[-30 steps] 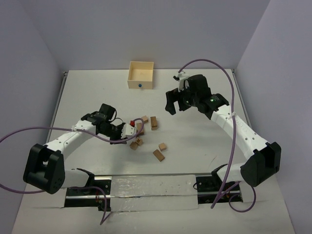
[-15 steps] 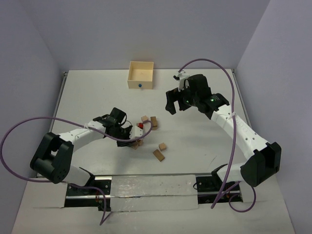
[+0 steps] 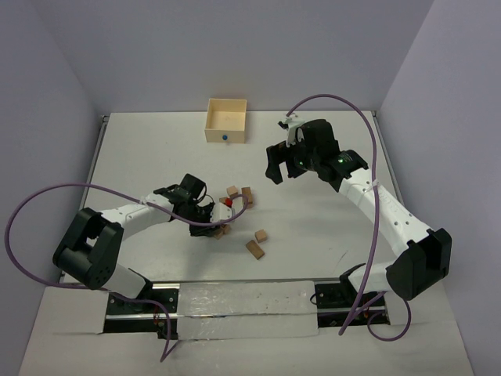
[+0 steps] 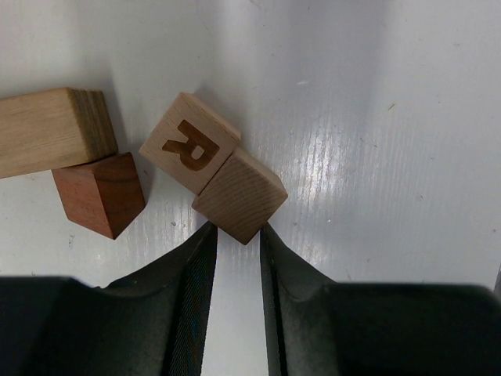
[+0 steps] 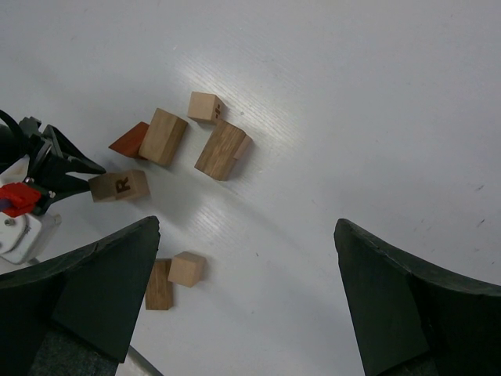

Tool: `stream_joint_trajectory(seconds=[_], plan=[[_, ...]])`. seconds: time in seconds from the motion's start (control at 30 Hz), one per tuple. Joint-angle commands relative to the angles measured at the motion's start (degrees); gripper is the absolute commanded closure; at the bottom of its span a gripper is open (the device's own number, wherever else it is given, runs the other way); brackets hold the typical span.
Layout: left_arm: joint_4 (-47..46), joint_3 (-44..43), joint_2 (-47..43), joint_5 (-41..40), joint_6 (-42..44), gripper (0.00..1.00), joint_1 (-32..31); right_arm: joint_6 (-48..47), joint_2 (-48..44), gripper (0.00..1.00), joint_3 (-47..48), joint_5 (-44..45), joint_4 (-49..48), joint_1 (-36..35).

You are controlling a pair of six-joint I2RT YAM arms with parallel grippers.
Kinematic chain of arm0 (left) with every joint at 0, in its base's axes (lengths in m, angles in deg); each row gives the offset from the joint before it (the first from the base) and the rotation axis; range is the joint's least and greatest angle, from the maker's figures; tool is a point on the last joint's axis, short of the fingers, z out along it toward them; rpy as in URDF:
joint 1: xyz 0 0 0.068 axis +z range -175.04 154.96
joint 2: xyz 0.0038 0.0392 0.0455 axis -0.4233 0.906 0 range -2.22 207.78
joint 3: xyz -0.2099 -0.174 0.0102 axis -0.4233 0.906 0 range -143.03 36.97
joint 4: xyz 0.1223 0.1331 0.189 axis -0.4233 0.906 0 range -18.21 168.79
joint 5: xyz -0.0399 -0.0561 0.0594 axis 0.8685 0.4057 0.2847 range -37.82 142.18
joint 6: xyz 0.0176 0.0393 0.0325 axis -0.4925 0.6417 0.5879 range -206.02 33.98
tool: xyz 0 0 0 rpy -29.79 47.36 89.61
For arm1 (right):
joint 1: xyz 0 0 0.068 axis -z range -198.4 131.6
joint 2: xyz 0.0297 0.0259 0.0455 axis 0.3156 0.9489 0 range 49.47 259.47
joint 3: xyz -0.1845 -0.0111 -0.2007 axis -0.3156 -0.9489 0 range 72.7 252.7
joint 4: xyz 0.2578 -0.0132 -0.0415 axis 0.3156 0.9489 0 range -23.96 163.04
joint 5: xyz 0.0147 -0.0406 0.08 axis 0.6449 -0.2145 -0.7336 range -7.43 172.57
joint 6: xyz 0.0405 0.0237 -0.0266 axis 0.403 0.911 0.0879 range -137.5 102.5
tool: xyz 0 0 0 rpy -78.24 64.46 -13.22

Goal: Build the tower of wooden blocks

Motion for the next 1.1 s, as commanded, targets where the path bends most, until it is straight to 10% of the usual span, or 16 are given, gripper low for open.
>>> stream_joint_trajectory(seconds=[0.0,0.57,1.07], plan=[[-1.4,-1.6,-0.9,1.6,-0.2,0.64,-0.5,-0.7,-0.3,0.00,2.1,-0.1,-0.7,0.3],[-0.3,-1.4,-2.2,2.5,0.1,0.60,-1.7,-0.5,0.1,0.00,2.1,-0.9,-0.5,0.3],[19.6,-6.7,-8.9,5.5,20.9,0.03,2.9,-0.8,-0.3,0.00,1.6,-1.8,-0.1,0.3]])
